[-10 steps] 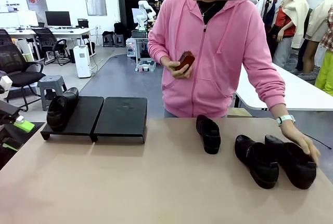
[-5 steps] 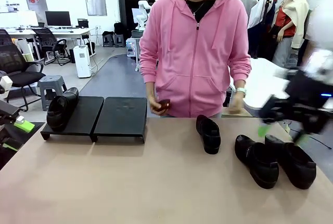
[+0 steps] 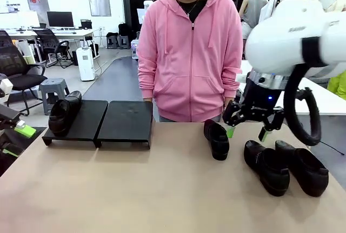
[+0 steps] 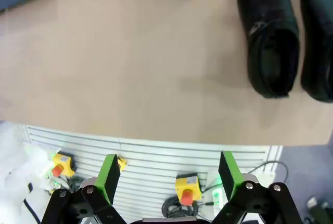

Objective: Organize the shoes by placing them on the stand.
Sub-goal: Pick up one Shoe and place it in the middle of the table.

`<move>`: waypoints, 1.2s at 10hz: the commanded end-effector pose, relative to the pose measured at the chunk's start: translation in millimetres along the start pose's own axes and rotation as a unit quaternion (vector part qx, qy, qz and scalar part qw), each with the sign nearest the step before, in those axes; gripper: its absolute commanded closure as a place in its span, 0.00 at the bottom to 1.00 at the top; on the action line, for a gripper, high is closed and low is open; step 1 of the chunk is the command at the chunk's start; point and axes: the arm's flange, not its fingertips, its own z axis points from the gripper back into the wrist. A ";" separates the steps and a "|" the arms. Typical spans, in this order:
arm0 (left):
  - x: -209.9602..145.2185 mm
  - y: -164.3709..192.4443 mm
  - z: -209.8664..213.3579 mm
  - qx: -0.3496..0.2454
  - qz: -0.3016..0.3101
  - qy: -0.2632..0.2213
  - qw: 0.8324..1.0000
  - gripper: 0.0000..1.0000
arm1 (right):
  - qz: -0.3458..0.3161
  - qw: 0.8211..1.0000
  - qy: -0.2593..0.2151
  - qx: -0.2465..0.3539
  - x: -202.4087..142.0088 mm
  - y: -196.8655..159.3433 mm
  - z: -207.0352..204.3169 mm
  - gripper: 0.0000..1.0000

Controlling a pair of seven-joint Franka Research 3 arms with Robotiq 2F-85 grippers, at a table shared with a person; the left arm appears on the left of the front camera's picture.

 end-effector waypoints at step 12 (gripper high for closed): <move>-1.2 1.0 1.8 -0.003 -0.007 0.000 1.000 0.00 | 0.002 1.000 -0.001 -0.024 250.9 40.1 -175.9 0.00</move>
